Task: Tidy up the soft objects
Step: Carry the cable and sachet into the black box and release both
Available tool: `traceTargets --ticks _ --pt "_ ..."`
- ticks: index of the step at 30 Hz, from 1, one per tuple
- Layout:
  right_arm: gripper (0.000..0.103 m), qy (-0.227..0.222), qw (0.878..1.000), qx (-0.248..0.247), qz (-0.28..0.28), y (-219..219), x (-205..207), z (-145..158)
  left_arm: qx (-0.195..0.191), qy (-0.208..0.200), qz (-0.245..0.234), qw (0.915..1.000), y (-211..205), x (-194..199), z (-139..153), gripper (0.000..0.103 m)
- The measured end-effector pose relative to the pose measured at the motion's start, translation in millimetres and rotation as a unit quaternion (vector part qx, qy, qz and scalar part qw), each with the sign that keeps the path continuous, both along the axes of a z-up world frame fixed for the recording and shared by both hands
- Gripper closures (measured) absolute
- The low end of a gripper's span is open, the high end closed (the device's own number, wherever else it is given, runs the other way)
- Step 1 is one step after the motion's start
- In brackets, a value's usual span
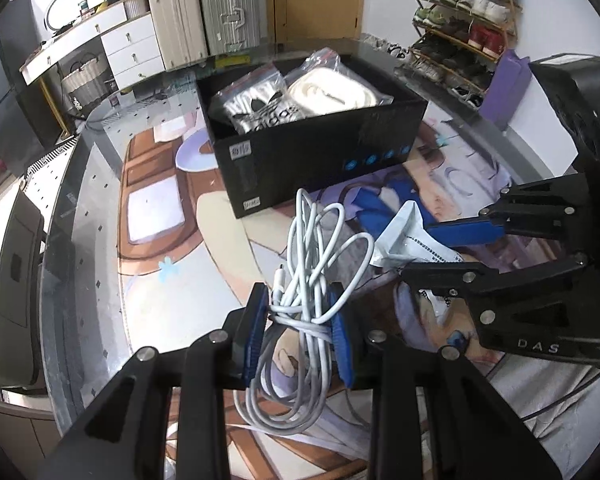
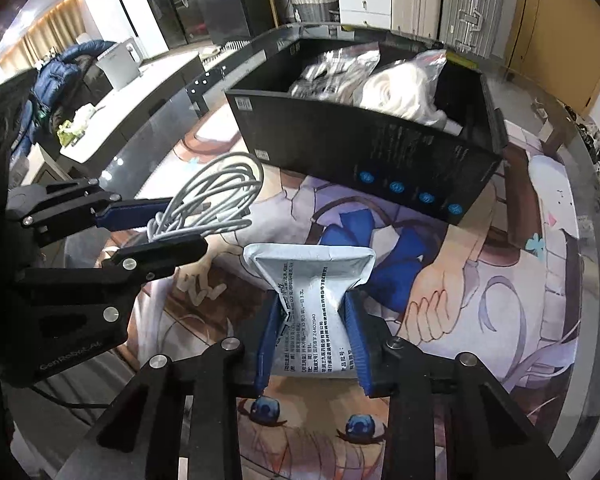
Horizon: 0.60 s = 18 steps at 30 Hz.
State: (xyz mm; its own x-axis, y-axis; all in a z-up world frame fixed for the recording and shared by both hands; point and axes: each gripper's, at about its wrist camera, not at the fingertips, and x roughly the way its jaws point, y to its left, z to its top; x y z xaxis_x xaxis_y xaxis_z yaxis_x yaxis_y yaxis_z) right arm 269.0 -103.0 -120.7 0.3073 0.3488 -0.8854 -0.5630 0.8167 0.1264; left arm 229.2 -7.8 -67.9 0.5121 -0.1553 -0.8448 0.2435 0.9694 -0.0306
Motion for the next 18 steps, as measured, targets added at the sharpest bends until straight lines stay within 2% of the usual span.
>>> traceTargets --ticks 4,7,10,13,18 --pt "0.07 -0.008 0.999 0.032 -0.002 -11.3 -5.4 17.8 -0.008 -0.01 -0.004 0.9999 -2.0 -4.0 10.2 0.074" --pt "0.07 -0.025 0.998 0.052 -0.005 -14.2 -9.8 33.2 -0.006 -0.033 -0.004 0.9994 -3.6 -8.8 23.1 0.074" --pt "0.07 -0.055 0.996 0.073 -0.011 -18.8 -10.3 55.9 -0.022 -0.055 -0.003 0.9982 -1.5 -11.3 40.9 0.074" --pt "0.07 -0.1 0.991 0.085 -0.021 -21.4 -13.0 80.8 -0.033 -0.097 0.004 0.9947 -1.5 -11.9 67.7 0.074" --pt "0.07 -0.146 0.983 0.102 -0.033 -24.8 -6.6 109.7 -0.018 -0.167 0.007 0.9858 -10.5 -12.3 97.8 0.074"
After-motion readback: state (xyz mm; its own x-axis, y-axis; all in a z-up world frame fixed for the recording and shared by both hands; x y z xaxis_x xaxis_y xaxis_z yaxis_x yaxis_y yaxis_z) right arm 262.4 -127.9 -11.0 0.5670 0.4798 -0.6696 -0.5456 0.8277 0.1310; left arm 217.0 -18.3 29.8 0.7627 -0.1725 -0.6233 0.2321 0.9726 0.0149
